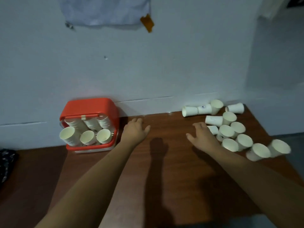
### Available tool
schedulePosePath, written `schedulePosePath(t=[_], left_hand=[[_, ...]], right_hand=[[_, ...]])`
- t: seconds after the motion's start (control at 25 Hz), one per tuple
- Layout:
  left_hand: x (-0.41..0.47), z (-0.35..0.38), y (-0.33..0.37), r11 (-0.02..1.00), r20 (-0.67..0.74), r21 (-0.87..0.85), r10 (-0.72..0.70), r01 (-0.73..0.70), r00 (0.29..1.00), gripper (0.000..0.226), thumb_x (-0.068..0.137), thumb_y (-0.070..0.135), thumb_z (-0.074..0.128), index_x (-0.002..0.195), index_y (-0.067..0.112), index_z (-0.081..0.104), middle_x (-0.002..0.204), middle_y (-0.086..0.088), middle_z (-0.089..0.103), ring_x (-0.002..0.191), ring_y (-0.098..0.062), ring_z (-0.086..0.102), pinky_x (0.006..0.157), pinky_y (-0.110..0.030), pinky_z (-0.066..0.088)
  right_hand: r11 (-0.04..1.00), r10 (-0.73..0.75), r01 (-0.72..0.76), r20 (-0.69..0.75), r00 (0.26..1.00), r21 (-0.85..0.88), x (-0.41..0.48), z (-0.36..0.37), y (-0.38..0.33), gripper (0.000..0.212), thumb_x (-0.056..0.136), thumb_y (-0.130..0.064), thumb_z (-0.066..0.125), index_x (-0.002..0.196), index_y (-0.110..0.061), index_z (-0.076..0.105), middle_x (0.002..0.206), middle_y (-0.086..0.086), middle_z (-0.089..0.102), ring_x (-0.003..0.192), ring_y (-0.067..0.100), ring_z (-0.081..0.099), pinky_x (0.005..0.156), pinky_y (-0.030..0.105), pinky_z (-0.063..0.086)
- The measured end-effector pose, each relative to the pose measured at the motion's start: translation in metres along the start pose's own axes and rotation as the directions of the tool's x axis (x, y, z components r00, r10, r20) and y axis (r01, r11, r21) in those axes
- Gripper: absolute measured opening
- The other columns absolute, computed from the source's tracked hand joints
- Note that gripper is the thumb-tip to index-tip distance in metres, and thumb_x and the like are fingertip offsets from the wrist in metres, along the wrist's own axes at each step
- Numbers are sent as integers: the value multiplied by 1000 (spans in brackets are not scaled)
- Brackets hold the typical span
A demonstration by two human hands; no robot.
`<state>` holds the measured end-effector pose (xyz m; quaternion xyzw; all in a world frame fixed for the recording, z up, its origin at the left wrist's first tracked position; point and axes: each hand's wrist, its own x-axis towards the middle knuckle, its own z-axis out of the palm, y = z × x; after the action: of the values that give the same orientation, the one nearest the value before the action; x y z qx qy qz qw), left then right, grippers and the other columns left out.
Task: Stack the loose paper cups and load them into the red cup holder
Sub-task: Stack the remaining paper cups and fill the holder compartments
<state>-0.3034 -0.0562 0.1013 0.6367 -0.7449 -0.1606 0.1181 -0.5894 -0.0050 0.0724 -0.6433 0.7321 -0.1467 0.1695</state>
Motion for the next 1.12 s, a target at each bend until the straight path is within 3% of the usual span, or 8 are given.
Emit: schedulePosePath(t=[0.16, 0.36, 0.68, 0.84, 0.88, 0.96, 1.04, 1.12], left_hand=[[-6, 41, 145, 991, 28, -36, 131, -130, 991, 54, 93, 51, 54, 130, 12, 56, 130, -10, 58, 118, -29, 56, 98, -42, 47], [-8, 107, 273, 965, 145, -48, 261, -257, 954, 44, 91, 45, 58, 121, 12, 58, 122, -9, 60, 113, -29, 56, 92, -42, 48], [-3, 207, 385, 933, 362, -54, 350, -356, 864, 56, 82, 46, 69, 126, 13, 55, 125, -7, 58, 109, -24, 57, 88, -41, 51], [14, 248, 423, 886, 396, 17, 419, -462, 817, 63, 77, 48, 75, 126, 15, 52, 124, -6, 57, 107, -24, 57, 86, -41, 53], [21, 258, 431, 869, 415, 51, 430, -493, 802, 64, 76, 50, 75, 125, 16, 52, 125, -5, 56, 107, -23, 57, 86, -41, 54], [32, 272, 442, 825, 458, 101, 457, -556, 762, 64, 76, 50, 76, 124, 16, 51, 127, -5, 54, 109, -22, 56, 89, -38, 51], [42, 287, 449, 778, 491, 137, 484, -613, 725, 65, 78, 49, 75, 129, 17, 50, 128, -5, 54, 113, -23, 54, 93, -37, 46], [50, 300, 449, 762, 514, 155, 481, -629, 710, 70, 79, 52, 73, 135, 19, 48, 131, -4, 54, 119, -24, 52, 99, -39, 44]], right_hand=[[988, 153, -152, -97, 983, 21, -47, -77, 133, 66, 85, -43, 64, 137, -10, 41, 132, 18, 45, 115, 37, 52, 92, 45, 48], [950, 309, -302, -105, 945, 74, -92, -133, 256, 70, 88, -40, 65, 144, -11, 34, 143, 15, 35, 124, 33, 47, 101, 44, 44], [923, 364, -349, -72, 928, 162, -129, -124, 367, 61, 82, -27, 70, 134, -5, 46, 128, 19, 47, 109, 33, 56, 93, 42, 49], [932, 329, -305, -106, 938, 194, -109, -106, 402, 55, 73, -32, 58, 112, 6, 61, 102, 26, 60, 78, 41, 63, 68, 43, 57], [952, 278, -253, -145, 950, 169, -98, -102, 411, 58, 72, -36, 58, 111, 6, 62, 100, 26, 61, 79, 40, 63, 67, 44, 58], [966, 247, -231, -146, 958, 115, -78, -101, 416, 68, 73, -40, 67, 125, 2, 56, 117, 23, 59, 101, 39, 61, 81, 46, 56], [964, 258, -250, -95, 962, 89, -58, -100, 420, 84, 73, -39, 77, 143, -7, 41, 140, 17, 46, 125, 36, 48, 99, 48, 47], [957, 284, -280, -43, 958, 77, -42, -91, 424, 94, 75, -42, 78, 150, -15, 29, 152, 12, 34, 137, 32, 37, 108, 49, 39]])
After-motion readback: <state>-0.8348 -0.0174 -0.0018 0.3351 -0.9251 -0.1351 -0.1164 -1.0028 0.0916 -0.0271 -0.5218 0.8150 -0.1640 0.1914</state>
